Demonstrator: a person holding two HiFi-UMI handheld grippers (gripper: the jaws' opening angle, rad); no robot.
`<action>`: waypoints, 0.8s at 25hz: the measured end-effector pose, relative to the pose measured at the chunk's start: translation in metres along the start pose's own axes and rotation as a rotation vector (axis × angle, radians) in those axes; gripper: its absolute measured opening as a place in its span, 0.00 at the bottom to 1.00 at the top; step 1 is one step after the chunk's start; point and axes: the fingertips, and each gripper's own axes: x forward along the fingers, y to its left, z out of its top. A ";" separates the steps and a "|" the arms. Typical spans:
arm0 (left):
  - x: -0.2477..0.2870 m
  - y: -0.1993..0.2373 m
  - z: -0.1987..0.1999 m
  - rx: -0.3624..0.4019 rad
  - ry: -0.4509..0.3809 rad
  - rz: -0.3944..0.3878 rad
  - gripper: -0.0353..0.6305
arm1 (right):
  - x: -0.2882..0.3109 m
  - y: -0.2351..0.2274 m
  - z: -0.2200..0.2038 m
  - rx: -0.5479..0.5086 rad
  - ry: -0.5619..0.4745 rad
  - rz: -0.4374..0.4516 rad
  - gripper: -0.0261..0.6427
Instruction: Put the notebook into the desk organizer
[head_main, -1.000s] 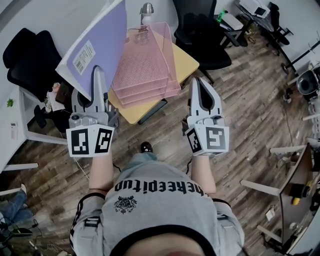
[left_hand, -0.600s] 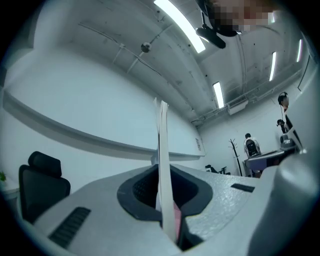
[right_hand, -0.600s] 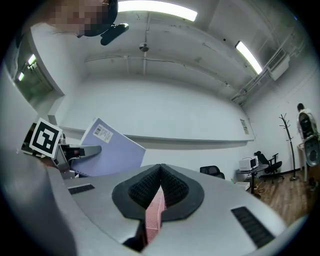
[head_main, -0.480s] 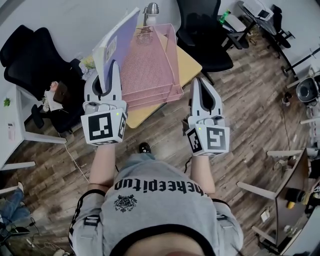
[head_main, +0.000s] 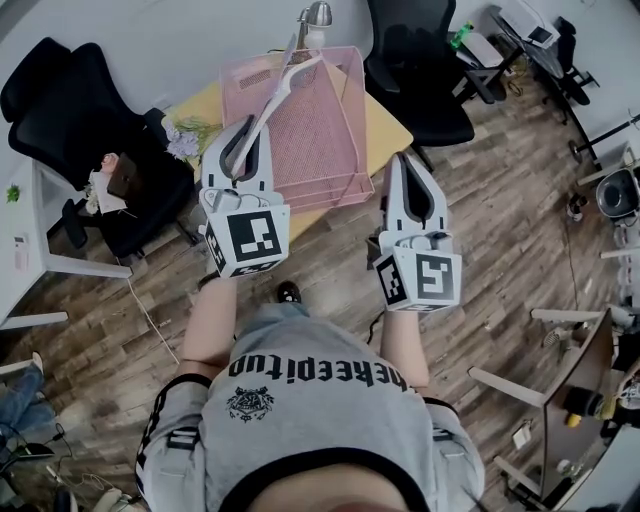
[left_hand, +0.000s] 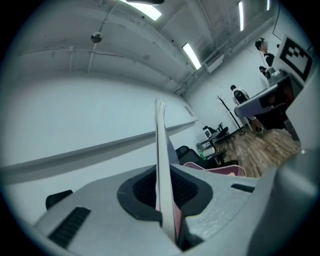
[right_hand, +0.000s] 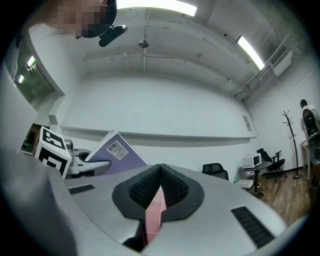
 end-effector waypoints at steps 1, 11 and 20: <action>0.002 -0.006 -0.003 0.032 0.015 -0.012 0.10 | 0.001 0.000 -0.001 0.002 0.001 0.001 0.04; 0.008 -0.057 -0.021 0.286 0.092 -0.142 0.10 | 0.006 0.001 -0.006 0.009 0.007 0.008 0.04; 0.006 -0.093 -0.051 0.468 0.217 -0.293 0.10 | 0.002 0.000 -0.007 0.008 0.013 -0.002 0.04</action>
